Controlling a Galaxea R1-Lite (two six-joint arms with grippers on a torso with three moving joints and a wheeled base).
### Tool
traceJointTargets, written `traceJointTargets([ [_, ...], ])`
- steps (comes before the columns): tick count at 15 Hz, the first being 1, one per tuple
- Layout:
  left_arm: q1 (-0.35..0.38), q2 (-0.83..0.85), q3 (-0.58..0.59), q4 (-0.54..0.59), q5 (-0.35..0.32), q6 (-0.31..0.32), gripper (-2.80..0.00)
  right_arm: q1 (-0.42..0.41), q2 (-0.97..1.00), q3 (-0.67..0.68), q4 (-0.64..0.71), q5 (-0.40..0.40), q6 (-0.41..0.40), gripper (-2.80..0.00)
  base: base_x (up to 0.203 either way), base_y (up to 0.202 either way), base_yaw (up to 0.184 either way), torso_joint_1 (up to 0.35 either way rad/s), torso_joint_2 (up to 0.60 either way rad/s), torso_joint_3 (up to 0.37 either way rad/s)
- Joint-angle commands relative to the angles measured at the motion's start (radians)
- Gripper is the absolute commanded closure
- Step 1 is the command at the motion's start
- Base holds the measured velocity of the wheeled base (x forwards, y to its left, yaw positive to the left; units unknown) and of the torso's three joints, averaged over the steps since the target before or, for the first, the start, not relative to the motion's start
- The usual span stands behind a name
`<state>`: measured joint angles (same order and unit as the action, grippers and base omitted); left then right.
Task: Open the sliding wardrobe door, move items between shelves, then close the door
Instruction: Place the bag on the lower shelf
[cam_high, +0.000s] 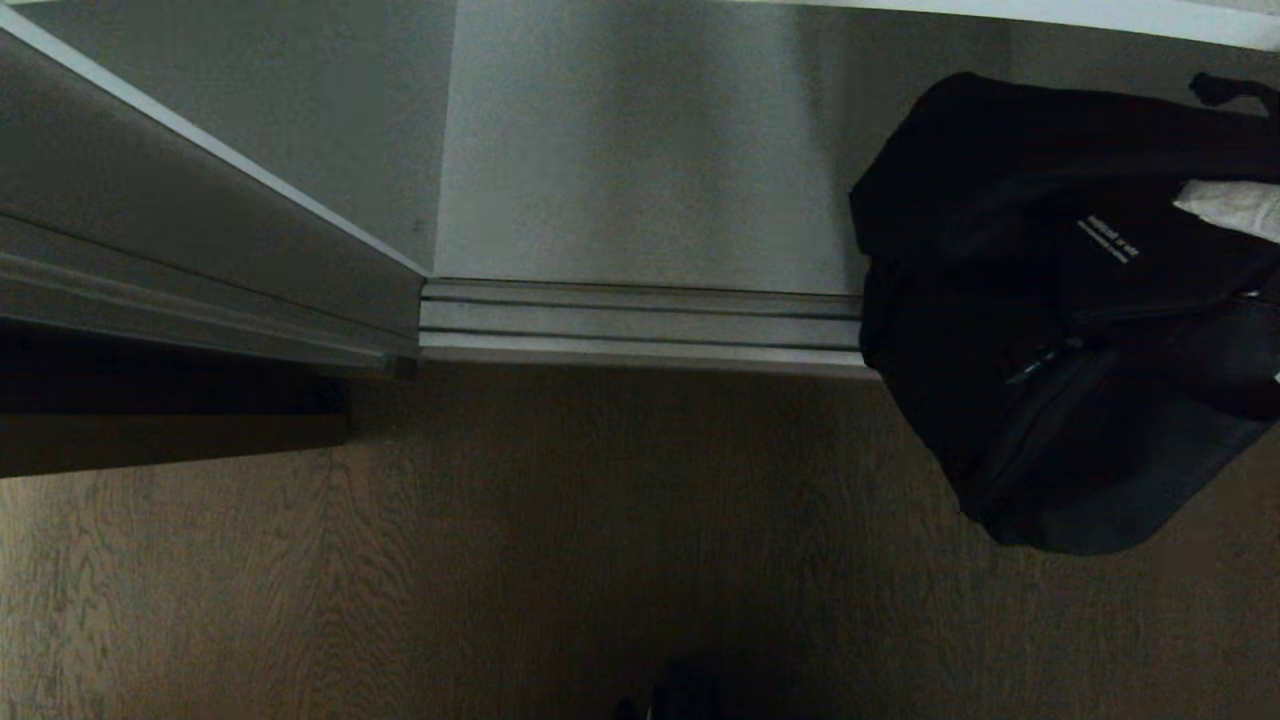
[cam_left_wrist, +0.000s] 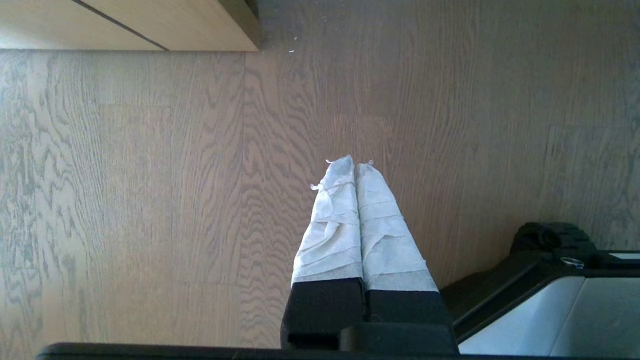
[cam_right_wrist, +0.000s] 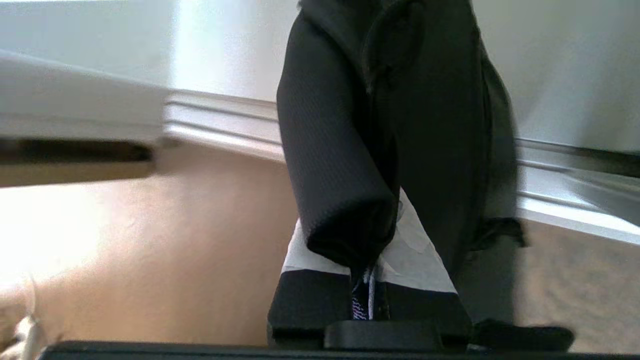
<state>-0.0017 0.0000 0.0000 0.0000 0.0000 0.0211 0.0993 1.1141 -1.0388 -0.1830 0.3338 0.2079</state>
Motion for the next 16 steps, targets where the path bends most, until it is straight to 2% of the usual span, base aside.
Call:
traceJointTargets([
  [1, 0.0, 0.001, 0.0, 0.0, 0.0, 0.0, 0.0, 0.037, -0.034, 0.053, -0.009, -0.001, -0.011, 0.0, 0.0, 0.0, 0.0, 0.0, 0.0, 0.0],
  [5, 0.0, 0.002, 0.0, 0.0, 0.0, 0.0, 0.0, 0.037, 0.021, 0.159, -0.056, -0.07, -0.074, 0.0, 0.0, 0.0, 0.0, 0.0, 0.0, 0.0],
  [7, 0.0, 0.001, 0.0, 0.0, 0.0, 0.0, 0.0, 0.032, 0.048, 0.209, -0.176, -0.12, -0.08, 0.0, 0.0, 0.0, 0.0, 0.0, 0.0, 0.0],
  [10, 0.0, 0.0, 0.0, 0.0, 0.0, 0.0, 0.0, 0.022, 0.085, 0.269, -0.289, -0.243, -0.078, 0.0, 0.0, 0.0, 0.0, 0.0, 0.0, 0.0],
  [13, 0.0, 0.0, 0.0, 0.0, 0.0, 0.0, 0.0, 0.019, 0.092, 0.341, -0.421, -0.281, -0.076, 0.0, 0.0, 0.0, 0.0, 0.0, 0.0, 0.0],
  [16, 0.0, 0.0, 0.0, 0.0, 0.0, 0.0, 0.0, 0.016, 0.11, 0.315, -0.517, -0.346, -0.076, 0.0, 0.0, 0.0, 0.0, 0.0, 0.0, 0.0],
])
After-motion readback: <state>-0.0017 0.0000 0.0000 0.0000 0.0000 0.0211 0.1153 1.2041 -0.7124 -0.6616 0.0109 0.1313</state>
